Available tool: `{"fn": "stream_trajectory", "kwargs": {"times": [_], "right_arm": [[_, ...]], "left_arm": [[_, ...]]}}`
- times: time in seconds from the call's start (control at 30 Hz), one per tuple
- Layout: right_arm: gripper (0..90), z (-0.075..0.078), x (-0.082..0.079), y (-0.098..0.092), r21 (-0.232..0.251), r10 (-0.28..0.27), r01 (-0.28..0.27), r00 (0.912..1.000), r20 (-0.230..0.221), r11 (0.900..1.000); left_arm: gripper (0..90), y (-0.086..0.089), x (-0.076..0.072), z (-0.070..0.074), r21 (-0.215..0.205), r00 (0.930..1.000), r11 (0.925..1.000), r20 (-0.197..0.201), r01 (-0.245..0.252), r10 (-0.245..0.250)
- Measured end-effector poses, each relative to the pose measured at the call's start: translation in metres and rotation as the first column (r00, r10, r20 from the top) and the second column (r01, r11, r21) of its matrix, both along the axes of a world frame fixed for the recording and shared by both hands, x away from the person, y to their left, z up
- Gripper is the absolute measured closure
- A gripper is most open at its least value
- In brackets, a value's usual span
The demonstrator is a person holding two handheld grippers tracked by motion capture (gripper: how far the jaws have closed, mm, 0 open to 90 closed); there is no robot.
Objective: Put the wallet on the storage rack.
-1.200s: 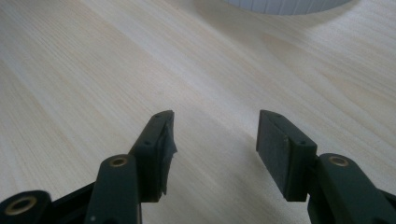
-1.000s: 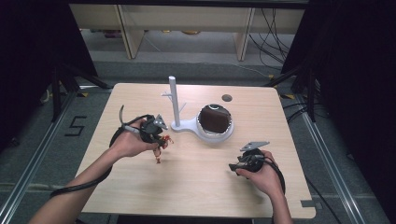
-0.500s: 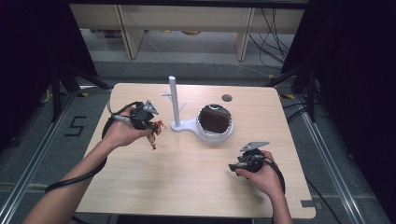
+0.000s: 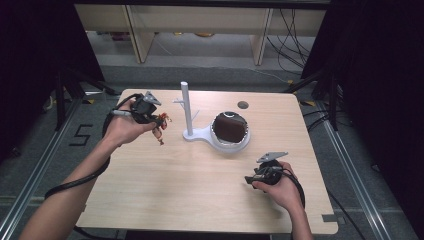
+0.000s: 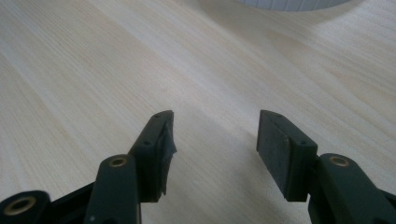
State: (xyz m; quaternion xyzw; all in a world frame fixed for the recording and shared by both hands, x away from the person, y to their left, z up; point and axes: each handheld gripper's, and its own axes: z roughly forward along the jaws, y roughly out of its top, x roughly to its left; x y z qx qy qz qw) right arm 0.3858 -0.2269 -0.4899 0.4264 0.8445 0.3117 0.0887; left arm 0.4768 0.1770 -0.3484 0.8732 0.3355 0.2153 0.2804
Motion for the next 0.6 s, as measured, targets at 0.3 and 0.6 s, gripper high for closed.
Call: {"fn": "stream_trajectory", "kwargs": {"times": [0.3, 0.6], "right_arm": [[47.1, -0.001, 0.0, 0.0, -0.001, 0.006, -0.006, 0.9999, 0.009, 1.0], [47.0, -0.002, 0.001, 0.0, -0.003, 0.025, -0.025, 0.9995, 0.019, 1.0]], "left_arm": [[80.1, 0.004, 0.005, 0.017, -0.021, 0.9994, 0.9992, 0.009, -0.033, 0.033], [80.1, 0.001, 0.009, 0.033, -0.042, 0.9977, 0.998, 0.047, -0.048, 0.05]]}}
